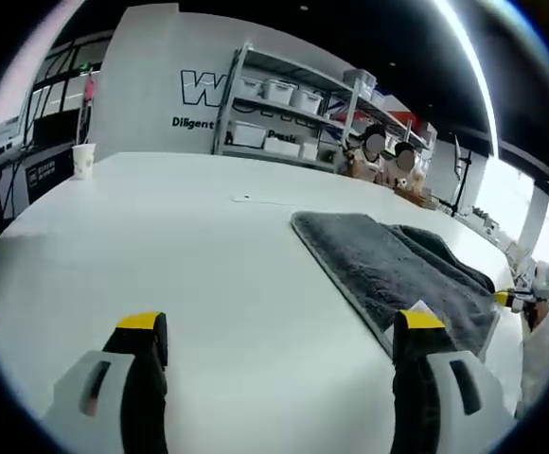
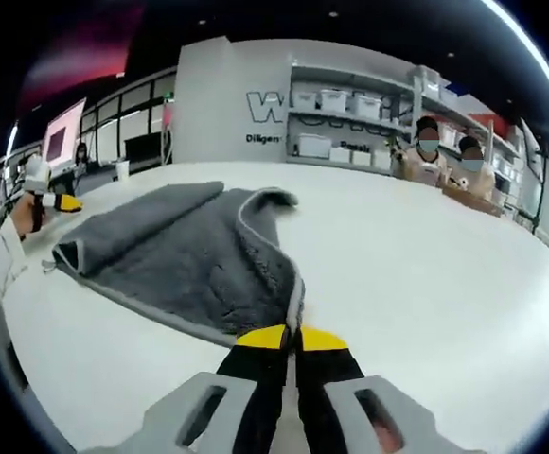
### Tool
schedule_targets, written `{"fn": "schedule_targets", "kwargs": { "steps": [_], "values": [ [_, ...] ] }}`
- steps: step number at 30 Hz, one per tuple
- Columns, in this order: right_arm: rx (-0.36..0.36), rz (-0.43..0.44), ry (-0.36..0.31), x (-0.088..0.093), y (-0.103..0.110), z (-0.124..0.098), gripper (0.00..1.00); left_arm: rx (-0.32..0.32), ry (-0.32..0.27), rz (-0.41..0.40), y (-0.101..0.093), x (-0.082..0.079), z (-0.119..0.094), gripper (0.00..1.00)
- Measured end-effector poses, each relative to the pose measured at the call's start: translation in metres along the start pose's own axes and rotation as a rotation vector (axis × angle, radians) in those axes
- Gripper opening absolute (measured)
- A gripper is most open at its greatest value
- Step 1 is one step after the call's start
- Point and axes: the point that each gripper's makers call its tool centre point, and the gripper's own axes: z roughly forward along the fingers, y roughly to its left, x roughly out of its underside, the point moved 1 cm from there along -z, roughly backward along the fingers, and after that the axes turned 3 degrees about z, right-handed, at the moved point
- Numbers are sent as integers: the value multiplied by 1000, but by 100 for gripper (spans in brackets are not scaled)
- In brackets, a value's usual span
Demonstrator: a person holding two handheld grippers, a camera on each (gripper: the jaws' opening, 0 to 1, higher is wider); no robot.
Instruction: Open the folded towel by lifting each exposed corner and separating the folded layers until the towel lies flat within the target outline without major curled edges
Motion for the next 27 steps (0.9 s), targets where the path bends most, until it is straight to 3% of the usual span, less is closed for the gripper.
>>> {"fn": "schedule_targets", "kwargs": {
  "steps": [2,5,9,13,20,24,27],
  "values": [
    [9,-17,12,-1,-1,1,0,2,1,0,0,0,0,98],
    [41,-60,33,-5,-6,0,11,3,2,1,0,0,0,98],
    [32,-27,26,-14,-10,-2,29,5,1,1,0,0,0,98],
    [57,-51,25,-28,-17,-7,50,9,1,5,-1,-1,-1,98],
    [-22,-4,16,-65,-19,0,77,44,-8,0,-7,-2,-2,99],
    [-133,76,-20,-96,-5,7,90,72,-29,-13,-10,-6,-4,99],
    [-122,44,-25,-112,-7,13,94,66,-29,-13,-9,-6,-5,99]
  ]
}}
